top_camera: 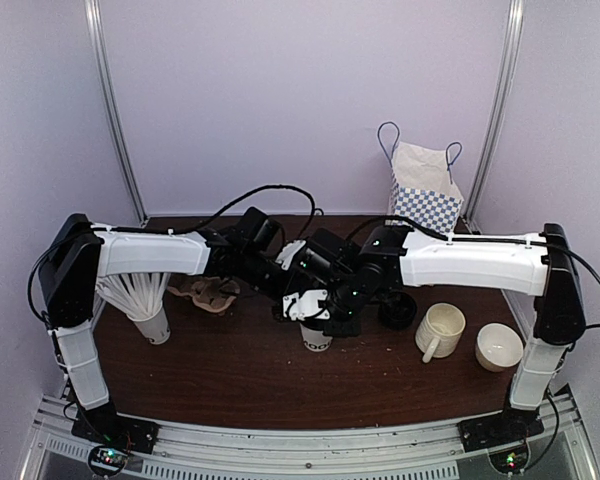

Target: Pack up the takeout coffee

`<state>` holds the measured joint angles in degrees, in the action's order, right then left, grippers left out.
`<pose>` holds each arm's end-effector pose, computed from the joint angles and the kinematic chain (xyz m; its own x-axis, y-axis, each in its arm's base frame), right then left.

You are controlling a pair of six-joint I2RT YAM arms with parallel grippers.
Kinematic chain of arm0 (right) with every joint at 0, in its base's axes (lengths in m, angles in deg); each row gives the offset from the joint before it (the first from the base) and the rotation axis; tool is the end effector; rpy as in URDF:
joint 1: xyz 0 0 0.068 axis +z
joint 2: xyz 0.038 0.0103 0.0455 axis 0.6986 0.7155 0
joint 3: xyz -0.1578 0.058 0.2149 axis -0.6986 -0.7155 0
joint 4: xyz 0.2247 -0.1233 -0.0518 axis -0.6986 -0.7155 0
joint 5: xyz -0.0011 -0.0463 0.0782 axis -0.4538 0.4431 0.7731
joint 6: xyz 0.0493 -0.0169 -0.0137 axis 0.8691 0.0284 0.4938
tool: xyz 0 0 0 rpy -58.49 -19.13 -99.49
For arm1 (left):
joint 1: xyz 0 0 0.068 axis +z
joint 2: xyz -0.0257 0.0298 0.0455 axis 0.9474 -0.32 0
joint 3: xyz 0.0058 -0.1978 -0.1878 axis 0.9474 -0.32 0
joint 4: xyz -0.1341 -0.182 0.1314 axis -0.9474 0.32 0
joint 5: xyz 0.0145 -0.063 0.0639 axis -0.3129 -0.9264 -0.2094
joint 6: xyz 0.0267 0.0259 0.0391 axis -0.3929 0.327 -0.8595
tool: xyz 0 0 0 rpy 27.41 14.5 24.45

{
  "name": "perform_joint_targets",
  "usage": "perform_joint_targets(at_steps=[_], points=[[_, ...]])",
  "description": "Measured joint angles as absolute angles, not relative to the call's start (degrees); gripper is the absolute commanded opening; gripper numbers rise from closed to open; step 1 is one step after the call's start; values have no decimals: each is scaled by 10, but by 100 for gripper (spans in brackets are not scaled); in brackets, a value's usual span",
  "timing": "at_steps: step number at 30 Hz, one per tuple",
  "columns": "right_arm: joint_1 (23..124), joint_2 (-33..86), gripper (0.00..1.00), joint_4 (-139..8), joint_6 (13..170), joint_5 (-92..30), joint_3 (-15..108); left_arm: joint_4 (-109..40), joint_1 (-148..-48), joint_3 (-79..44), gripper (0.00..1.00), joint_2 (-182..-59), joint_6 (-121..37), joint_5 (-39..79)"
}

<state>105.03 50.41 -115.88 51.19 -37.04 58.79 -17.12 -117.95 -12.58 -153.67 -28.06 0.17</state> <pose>0.1851 0.3324 0.2517 0.1094 -0.9390 -0.3261 -0.9820 -0.0512 -0.1821 0.2729 -0.3133 0.2105 -0.8244 0.3212 -0.4661 0.5620 0.5625 -0.6064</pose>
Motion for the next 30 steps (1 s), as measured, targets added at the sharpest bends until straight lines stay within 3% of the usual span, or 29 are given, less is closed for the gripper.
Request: perform_joint_targets(at_steps=[11,21,25,26,27,28,30], points=[[1053,500,8,-1192,510,-367,617,-161,-1179,-120,60,-1536,-291,13],[1048,499,17,-1224,521,-336,649,-114,-1179,-88,64,-1510,-311,40],[1020,482,26,-1254,520,-289,659,-111,-1179,-84,65,-1474,-328,45],[1007,473,30,-1262,520,-275,659,-110,-1179,-84,68,-1465,-338,45],[990,461,34,-1270,518,-258,659,-108,-1180,-84,91,-1455,-349,45],[967,445,38,-1275,516,-237,657,-104,-1181,-84,97,-1447,-362,45],[920,411,44,-1282,511,-193,645,-92,-1185,-84,98,-1431,-397,48]])
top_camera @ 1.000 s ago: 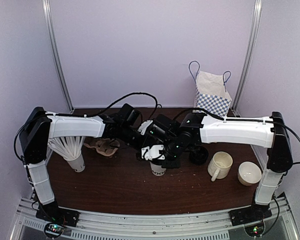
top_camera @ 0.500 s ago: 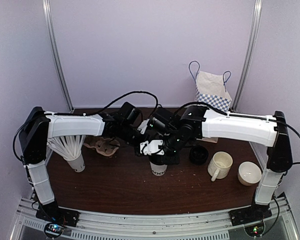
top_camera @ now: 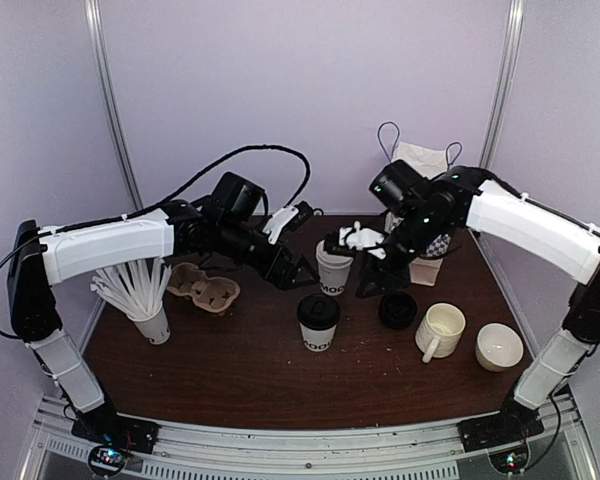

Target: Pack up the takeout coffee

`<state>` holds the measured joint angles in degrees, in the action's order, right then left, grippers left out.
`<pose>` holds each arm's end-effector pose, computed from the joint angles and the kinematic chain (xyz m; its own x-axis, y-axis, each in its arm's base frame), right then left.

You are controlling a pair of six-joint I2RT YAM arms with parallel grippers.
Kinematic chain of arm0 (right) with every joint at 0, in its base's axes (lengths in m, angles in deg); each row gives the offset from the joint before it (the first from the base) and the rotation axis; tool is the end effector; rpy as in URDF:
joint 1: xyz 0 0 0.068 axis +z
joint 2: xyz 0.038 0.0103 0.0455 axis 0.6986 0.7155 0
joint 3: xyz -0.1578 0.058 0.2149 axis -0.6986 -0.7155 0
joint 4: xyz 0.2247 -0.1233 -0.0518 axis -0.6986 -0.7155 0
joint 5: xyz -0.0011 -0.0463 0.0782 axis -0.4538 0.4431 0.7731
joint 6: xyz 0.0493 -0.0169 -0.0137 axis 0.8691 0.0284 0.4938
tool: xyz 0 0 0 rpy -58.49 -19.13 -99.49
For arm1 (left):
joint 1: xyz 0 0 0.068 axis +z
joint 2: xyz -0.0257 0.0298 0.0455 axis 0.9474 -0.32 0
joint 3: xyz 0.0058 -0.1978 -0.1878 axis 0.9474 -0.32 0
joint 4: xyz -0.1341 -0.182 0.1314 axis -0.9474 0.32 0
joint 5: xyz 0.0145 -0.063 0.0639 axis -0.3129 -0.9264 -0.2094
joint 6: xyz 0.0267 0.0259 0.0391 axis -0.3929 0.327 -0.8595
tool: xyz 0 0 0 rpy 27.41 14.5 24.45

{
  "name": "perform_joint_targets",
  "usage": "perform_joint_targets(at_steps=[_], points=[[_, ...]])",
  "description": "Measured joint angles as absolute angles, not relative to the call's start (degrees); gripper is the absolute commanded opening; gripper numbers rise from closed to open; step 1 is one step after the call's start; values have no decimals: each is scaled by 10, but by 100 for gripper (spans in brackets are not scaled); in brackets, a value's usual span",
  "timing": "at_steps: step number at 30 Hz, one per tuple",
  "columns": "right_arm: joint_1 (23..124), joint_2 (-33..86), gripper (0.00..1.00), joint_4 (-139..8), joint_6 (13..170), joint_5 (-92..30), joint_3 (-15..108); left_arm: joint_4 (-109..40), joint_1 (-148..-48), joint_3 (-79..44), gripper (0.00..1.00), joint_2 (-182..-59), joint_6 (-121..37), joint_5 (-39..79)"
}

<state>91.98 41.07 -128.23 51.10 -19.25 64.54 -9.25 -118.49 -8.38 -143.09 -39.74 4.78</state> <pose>0.2183 0.2575 0.3294 -0.0691 -0.8540 -0.5157 -0.9975 0.0673 0.0220 0.2540 -0.2950 0.2937 -0.6354 0.3643 -0.6809 0.7506 0.4984 -0.4338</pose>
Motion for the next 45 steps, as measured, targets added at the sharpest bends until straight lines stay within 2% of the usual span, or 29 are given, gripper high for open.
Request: perform_joint_targets(at_steps=[7,10,16,38,45], points=[[677,293,55,-1263,518,4,537,-36,-1233,-84,98,-1412,-526,91],[626,273,56,-1243,533,53,494,-9,-1257,-82,94,-1419,-574,131],[606,264,60,-1205,554,93,469,48,-1274,-22,90,-1477,-627,173],[605,264,61,-1175,559,129,446,87,-1272,57,92,-1570,-603,195],[605,264,62,-1174,557,131,446,89,-1262,59,85,-1580,-594,191]])
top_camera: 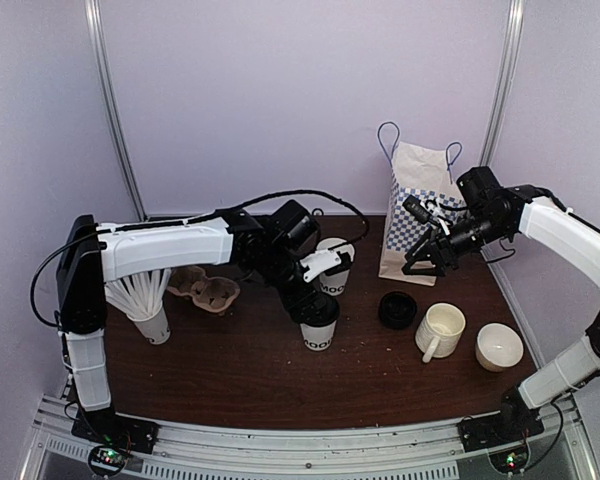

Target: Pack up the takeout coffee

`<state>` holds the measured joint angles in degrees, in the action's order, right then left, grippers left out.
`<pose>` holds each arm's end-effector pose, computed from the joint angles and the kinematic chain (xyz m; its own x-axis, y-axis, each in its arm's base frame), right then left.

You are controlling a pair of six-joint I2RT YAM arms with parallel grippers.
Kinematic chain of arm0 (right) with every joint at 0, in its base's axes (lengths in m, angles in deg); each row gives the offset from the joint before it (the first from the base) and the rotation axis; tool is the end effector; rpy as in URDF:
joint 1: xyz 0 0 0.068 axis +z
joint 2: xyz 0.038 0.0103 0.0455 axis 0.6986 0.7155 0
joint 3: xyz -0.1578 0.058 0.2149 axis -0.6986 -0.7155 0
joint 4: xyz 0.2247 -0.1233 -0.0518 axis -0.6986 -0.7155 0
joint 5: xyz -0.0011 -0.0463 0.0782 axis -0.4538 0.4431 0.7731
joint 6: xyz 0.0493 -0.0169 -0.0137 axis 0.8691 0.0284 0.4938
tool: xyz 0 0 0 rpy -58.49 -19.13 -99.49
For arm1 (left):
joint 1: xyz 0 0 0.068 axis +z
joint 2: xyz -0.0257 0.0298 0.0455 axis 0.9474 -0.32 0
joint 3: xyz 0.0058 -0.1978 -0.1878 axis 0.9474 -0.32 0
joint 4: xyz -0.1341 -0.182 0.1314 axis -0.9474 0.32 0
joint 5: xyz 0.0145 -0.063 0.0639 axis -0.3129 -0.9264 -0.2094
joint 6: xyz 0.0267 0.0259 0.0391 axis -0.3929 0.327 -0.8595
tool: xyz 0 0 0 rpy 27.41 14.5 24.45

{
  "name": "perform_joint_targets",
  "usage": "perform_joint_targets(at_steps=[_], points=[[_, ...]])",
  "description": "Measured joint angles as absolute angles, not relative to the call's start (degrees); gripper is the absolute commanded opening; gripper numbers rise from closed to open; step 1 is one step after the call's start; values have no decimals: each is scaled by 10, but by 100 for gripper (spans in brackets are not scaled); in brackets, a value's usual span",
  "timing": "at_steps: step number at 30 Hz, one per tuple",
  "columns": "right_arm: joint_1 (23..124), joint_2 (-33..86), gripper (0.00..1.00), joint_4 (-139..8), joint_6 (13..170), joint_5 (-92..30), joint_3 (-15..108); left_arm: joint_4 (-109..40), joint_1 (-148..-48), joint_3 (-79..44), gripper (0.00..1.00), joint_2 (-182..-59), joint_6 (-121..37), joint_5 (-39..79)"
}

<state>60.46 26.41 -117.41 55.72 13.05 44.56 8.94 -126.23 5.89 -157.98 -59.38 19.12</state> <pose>0.2583 0.1040 0.3189 -0.4570 -0.4455 -0.7699 -0.8860 0.3041 0.3500 0.2423 -0.3548 0.2483 -0.4027 0.7481 -0.5275 0.9013 0.4246 -0.0860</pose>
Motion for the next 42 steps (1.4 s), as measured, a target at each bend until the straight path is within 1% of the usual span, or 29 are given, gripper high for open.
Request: perform_joint_targets(at_steps=[3,9,21,25,31,38,42], points=[[604,264,61,-1174,557,131,446,89,-1262,59,85,-1580,-594,186],[605,264,61,-1174,556,132,444,91,-1261,62,78,-1583,-594,174],[604,264,62,-1174,555,134,443,106,-1255,69,74,-1582,-598,186],[605,264,62,-1174,555,135,443,116,-1225,69,72,-1570,-599,196],[604,264,62,-1173,555,135,443,118,-1148,85,71,-1563,-592,214],[605,264,62,-1174,555,137,443,117,-1087,181,71,-1598,-585,252],[604,264,62,-1175,555,138,443,111,-1071,206,71,-1629,-581,260]])
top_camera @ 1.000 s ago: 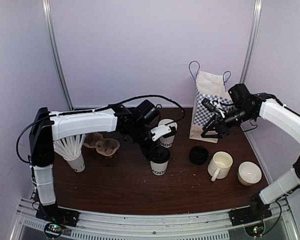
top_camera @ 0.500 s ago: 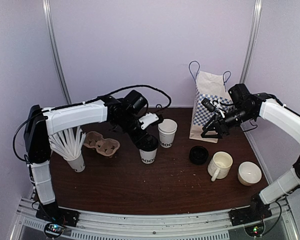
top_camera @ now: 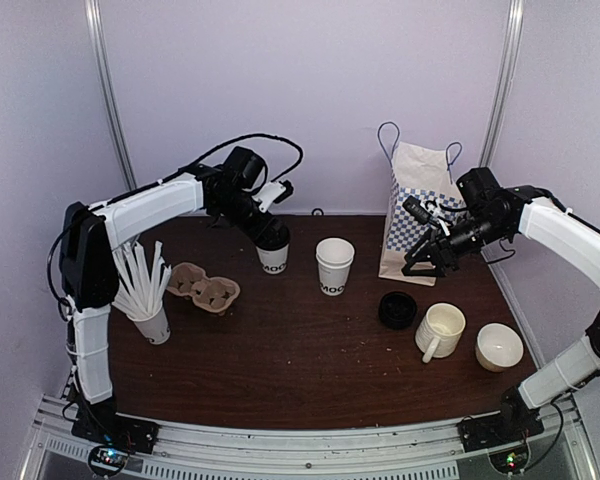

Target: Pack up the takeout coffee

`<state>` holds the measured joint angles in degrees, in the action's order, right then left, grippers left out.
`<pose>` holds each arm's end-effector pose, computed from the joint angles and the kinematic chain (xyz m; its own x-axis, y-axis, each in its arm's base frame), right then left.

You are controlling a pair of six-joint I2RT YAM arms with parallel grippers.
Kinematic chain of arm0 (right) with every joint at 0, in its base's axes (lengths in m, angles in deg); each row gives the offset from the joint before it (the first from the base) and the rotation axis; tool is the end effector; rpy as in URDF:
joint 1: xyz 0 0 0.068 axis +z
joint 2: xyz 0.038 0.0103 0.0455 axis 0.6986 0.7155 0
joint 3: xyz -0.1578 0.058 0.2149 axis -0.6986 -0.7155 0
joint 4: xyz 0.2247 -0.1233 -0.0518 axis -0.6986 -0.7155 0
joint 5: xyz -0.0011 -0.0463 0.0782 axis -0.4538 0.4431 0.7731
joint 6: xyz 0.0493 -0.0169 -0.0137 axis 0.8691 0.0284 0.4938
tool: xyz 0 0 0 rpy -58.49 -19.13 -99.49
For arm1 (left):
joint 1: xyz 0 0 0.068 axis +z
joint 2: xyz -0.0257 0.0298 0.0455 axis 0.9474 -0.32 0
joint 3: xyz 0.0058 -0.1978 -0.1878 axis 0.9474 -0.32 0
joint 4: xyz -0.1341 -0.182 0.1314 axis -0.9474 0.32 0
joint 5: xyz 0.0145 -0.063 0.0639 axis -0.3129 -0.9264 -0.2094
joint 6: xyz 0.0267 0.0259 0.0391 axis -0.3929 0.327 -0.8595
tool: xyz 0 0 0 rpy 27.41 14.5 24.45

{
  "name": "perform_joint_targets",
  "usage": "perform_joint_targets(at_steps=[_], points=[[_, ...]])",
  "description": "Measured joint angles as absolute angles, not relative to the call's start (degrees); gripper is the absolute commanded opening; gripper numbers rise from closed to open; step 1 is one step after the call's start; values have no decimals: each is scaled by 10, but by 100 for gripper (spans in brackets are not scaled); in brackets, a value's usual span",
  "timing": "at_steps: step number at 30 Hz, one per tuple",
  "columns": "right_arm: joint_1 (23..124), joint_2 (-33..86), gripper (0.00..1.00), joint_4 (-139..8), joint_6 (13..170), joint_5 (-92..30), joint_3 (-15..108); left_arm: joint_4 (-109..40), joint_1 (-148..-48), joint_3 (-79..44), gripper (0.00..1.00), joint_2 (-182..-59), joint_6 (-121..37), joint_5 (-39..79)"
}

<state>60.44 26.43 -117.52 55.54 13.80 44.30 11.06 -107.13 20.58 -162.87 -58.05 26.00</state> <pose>0.2578 0.1040 0.3177 -0.4589 -0.4423 -0.7706 -0.8859 0.2940 0.3588 0.3732 -0.2710 0.2898 -0.5828 0.5175 -0.6265 0.6544 0.7560 0.0157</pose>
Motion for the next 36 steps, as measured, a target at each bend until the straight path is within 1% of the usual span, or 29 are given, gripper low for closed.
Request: perform_joint_targets(at_steps=[6,13,15,21,25,26,31,36], points=[[605,264,62,-1180,555,138,443,111,-1058,209,74,-1670,-578,262],[605,264,62,-1181,555,138,444,110,-1056,209,88,-1673,-574,264],[605,264,63,-1181,555,138,444,110,-1056,209,91,-1673,-573,264],[604,266,63,-1204,556,138,475,111,-1056,208,91,-1672,-570,266],[604,275,63,-1253,553,135,565,123,-1056,208,91,-1665,-570,269],[604,275,63,-1266,553,131,606,125,-1056,208,90,-1658,-570,269],[584,275,62,-1277,583,91,715,127,-1056,201,89,-1587,-563,256],[531,280,66,-1232,658,-17,752,82,-1056,114,87,-1446,-529,217]])
